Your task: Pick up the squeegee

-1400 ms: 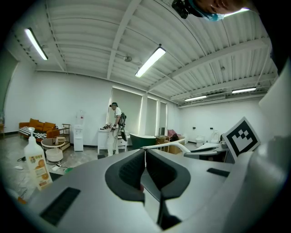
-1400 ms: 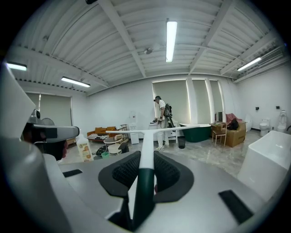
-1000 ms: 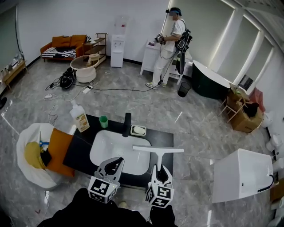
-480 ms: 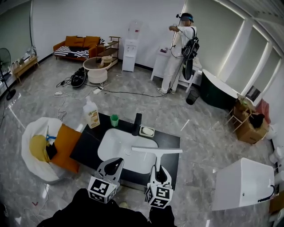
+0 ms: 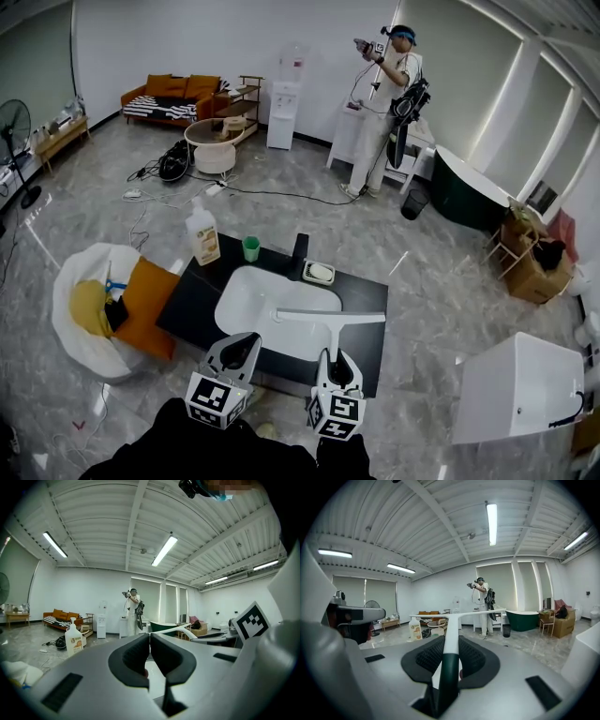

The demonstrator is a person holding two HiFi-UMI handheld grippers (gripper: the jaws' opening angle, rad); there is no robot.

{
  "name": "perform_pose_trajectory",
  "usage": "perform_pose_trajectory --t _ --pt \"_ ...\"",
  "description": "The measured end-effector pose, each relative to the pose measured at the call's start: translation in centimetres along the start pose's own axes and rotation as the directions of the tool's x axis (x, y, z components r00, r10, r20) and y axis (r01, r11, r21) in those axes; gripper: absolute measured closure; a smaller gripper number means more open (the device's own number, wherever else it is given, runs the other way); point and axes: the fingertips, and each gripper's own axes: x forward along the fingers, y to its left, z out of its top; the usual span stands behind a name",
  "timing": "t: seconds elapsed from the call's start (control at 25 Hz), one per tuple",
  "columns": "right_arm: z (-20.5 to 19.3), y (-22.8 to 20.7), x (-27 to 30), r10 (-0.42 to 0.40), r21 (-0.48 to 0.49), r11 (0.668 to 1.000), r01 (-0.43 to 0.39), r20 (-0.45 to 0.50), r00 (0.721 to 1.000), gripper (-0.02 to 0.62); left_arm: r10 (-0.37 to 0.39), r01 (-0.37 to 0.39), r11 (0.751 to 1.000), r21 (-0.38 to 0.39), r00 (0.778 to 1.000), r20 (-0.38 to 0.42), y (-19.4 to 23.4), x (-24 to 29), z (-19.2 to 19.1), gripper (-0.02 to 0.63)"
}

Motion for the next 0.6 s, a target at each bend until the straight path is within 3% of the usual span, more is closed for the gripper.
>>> perform_pose_trajectory --t 0.6 --pt "0.29 0.04 -0.54 -0.005 -0.008 1.0 0.005 0.006 1.0 0.489 -0.009 0.009 1.0 0.003 1.0 0.002 -0.2 -0.03 0.34 0.578"
